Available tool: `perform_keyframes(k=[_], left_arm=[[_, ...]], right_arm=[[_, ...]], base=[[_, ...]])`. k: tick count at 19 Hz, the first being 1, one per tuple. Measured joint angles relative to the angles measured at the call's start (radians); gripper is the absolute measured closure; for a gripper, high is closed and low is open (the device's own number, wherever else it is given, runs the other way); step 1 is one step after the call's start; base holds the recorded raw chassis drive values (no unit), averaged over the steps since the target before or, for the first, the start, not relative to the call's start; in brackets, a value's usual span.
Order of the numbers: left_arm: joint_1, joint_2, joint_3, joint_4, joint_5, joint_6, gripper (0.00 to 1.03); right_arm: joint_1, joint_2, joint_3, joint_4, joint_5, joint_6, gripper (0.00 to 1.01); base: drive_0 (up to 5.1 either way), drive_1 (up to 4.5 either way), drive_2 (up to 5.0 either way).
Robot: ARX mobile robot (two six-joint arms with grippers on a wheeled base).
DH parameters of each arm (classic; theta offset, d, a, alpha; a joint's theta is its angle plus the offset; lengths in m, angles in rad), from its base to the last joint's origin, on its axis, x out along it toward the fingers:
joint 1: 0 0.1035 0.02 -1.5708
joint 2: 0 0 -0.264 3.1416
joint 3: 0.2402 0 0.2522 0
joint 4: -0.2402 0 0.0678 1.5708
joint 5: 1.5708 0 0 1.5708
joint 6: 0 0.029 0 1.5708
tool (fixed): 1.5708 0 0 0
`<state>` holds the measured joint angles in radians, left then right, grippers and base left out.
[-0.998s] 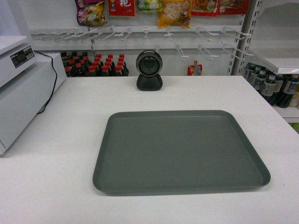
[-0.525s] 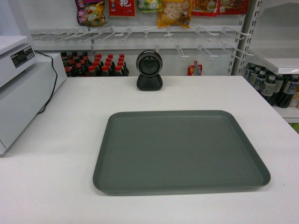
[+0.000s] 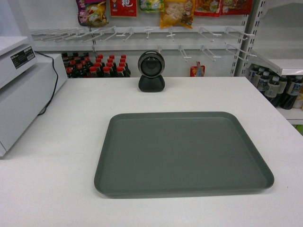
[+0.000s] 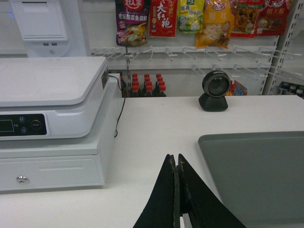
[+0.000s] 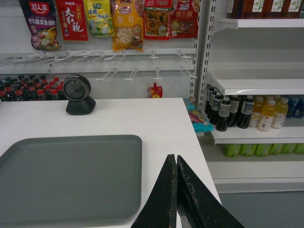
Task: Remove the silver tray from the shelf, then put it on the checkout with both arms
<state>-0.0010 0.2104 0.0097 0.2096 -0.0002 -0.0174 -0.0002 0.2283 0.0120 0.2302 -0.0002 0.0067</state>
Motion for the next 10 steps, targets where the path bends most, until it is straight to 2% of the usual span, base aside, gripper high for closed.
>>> perform_keyframes(k=[3, 4, 5, 6, 10], left_arm=[[0.000, -0.064, 0.002, -0.077, 0.000, 0.000, 1.02], [0.000, -0.158, 0.000, -0.211, 0.002, 0.000, 1.02], [0.000, -0.201, 0.000, -0.200, 0.002, 0.000, 1.02], [0.000, -0.200, 0.005, -0.209, -0.003, 0.000, 1.02], [0.001, -0.200, 0.000, -0.215, 0.000, 0.000, 1.02]], right_arm=[[0.000, -0.050, 0.000, -0.050, 0.000, 0.000, 0.98], [0.000, -0.066, 0.000, -0.073, 0.000, 0.000, 0.98], [0.000, -0.154, 0.000, -0.210, -0.002, 0.000, 0.98], [0.000, -0.223, 0.000, -0.227, -0.002, 0.000, 0.98], [0.000, -0.224, 0.000, -0.234, 0.000, 0.000, 0.98]], base=[[0.0, 0.00, 0.0], [0.0, 0.00, 0.0], [0.0, 0.00, 0.0], [0.0, 0.00, 0.0], [0.0, 0.00, 0.0]])
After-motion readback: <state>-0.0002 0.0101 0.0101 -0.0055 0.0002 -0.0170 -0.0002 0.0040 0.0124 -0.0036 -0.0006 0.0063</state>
